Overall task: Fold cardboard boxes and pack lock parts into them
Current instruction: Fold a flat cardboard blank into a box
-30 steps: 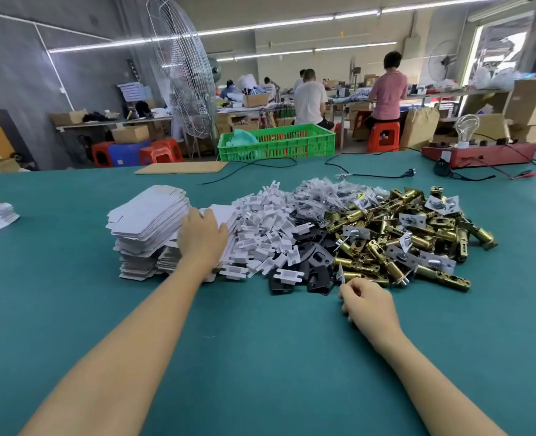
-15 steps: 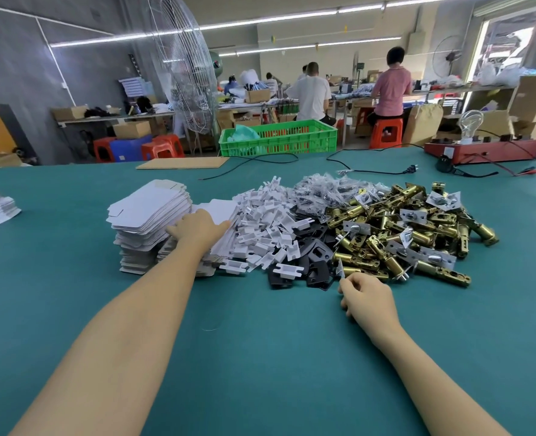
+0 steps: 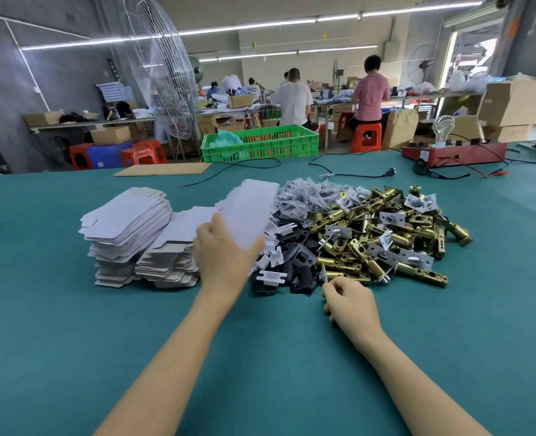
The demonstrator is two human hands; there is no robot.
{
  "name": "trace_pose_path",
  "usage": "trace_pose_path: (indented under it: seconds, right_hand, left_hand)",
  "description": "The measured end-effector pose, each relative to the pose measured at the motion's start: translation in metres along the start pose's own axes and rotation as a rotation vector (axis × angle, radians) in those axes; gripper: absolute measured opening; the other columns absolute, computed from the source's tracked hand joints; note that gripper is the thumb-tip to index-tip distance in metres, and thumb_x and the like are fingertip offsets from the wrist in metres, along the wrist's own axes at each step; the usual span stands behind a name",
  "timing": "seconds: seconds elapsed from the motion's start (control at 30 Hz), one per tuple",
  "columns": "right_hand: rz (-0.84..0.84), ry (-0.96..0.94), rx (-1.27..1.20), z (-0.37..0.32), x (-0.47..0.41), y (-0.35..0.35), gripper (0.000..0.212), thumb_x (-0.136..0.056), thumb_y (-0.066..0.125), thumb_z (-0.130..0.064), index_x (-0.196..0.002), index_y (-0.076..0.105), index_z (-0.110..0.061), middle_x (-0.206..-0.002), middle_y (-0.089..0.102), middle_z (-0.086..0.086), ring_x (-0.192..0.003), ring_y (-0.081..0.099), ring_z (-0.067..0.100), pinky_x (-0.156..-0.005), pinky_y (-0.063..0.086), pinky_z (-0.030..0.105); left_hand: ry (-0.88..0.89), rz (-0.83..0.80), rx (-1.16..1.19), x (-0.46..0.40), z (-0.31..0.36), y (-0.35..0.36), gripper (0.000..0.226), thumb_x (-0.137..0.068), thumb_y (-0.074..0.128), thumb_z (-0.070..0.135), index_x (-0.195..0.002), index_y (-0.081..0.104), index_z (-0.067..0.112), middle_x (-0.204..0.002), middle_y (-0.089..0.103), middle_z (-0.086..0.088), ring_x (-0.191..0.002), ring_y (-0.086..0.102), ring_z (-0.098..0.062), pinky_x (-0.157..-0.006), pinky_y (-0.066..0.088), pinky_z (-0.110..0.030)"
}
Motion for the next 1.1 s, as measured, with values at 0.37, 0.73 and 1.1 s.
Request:
trace_pose_path:
  seconds: [0.37,0.73,1.1]
  right_hand:
    - [-0.019,-0.158,-0.578,-0.025,0.011,0.005,0.024,-0.102,0.039,-0.034,-0.099,0.057,-0.018,-0.087,0.065,0.004,-0.07,0.063,0.016,-0.052,0.049,0.026]
    - [-0.125,-0.111,-0.696,-0.023,0.005,0.012,0.023,-0.097,0.046,-0.033,-0.12,0.046,-0.027,-0.117,0.06,-0.009,-0.095,0.062,-0.009,-0.073,0.049,0.009]
    - [-0.127,-0.111,-0.656,-0.028,0.003,0.005,0.051,-0.079,0.056,-0.048,-0.116,0.053,-0.013,-0.112,0.065,0.002,-0.101,0.065,0.015,-0.08,0.053,0.027]
  left_hand:
    - [0.308,-0.042,0.101,0.087,0.025,0.041,0.092,-0.066,0.089,0.035,-0.135,0.046,-0.007,-0.128,0.056,-0.022,-0.117,0.053,-0.041,-0.101,0.042,-0.048]
    - [0.361,-0.034,0.202,0.095,0.038,0.035,0.081,-0.061,0.093,0.031,-0.125,0.058,-0.004,-0.111,0.068,-0.013,-0.099,0.066,-0.029,-0.086,0.044,-0.022]
    - [0.173,-0.245,0.258,0.088,0.04,0.043,0.065,-0.067,0.067,0.066,-0.115,0.054,0.024,-0.104,0.058,0.012,-0.095,0.054,-0.009,-0.073,0.04,-0.019]
Point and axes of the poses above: each hand's wrist, its own x-axis away from the middle knuckle, its own y-axis out of the palm, z = x × y, the point moved 5 cm from there along -x, towards the middle knuckle
